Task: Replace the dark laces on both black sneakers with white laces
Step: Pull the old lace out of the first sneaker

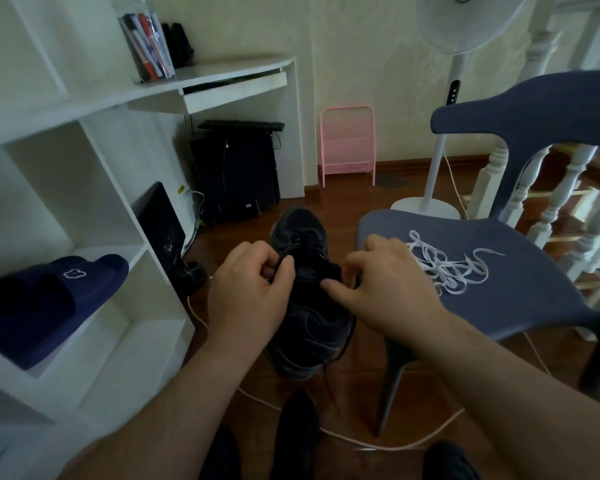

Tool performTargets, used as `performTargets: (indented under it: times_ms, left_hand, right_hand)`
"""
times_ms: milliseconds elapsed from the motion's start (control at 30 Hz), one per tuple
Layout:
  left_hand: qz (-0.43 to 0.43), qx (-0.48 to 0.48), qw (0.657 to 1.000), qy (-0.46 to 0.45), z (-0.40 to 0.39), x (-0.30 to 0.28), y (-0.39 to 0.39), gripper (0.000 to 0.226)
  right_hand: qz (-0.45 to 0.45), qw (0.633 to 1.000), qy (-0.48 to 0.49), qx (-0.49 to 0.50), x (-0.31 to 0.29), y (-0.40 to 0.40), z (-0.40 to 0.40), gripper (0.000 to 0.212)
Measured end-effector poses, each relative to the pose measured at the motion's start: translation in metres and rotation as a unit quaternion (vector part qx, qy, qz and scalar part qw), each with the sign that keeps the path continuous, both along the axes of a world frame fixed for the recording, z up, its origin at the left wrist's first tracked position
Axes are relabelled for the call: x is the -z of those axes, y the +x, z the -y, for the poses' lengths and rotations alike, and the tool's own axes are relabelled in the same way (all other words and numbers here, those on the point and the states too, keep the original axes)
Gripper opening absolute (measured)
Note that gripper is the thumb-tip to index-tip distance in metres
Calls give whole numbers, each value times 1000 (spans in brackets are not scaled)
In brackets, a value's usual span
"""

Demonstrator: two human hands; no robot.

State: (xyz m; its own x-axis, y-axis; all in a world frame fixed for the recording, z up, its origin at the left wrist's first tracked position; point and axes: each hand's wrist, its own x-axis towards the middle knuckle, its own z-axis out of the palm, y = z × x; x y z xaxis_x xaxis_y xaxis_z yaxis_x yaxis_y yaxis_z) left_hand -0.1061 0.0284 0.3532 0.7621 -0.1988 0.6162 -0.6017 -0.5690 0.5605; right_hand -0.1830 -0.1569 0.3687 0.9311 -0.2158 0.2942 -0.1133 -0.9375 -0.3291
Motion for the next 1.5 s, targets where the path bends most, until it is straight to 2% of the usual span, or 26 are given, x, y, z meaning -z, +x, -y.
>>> performTargets:
  times_ms: [100, 233, 300, 367, 533, 767, 833, 867, 933, 967, 1000, 1067, 1167, 1300, 1500]
  left_hand:
    - [9, 9, 1000, -5, 0, 0, -2, 26]
    - [14, 26, 999, 21, 0, 2, -2, 26]
    - [-19, 33, 999, 28, 0, 4, 1, 19]
    - [-52, 52, 996, 48, 1, 6, 4, 31]
    - [24, 64, 989, 130, 9, 12, 3, 28]
    - [77, 82, 989, 99, 8, 8, 5, 16]
    - [65, 103, 991, 63, 4, 6, 11, 10]
    - [30, 120, 992, 7, 0, 3, 15, 5]
    - [-102, 177, 968, -148, -9, -6, 20, 12]
    - [-156, 196, 949, -190, -14, -10, 23, 18]
    - [-186, 203, 942, -191, -17, -11, 25, 20]
    - [-172, 179, 960, -126, -18, -8, 26, 19]
    - [-83, 116, 989, -37, -12, -6, 17, 26]
    - [2, 86, 990, 109, 5, -5, 3, 38]
    - [-12, 130, 988, 77, 5, -2, 7, 16]
  right_hand:
    - [-25, 997, -63, 34, 6, 5, 1, 42]
    - [12, 999, -7, 43, 10, 7, 4, 34]
    - [35, 998, 12, 48, 9, 7, 3, 34]
    - [74, 996, -12, 52, 8, 4, -2, 34]
    - [125, 985, -105, 47, 21, 4, -13, 36]
    - [152, 980, -120, 48, 20, 5, -18, 43]
    - [129, 984, -113, 57, 16, 6, -10, 44]
    - [110, 987, -98, 66, 13, 7, -4, 44]
    - [101, 990, -65, 77, 9, 8, 7, 44]
    - [119, 988, -64, 78, 8, 8, 10, 45]
    - [141, 984, -71, 77, 8, 7, 11, 46]
    - [175, 978, -88, 73, 11, 6, 8, 46]
    - [173, 974, -131, 66, 16, 5, 0, 44]
    - [163, 976, -132, 55, 21, 5, -8, 42]
    - [182, 975, -122, 46, 20, 5, -7, 41]
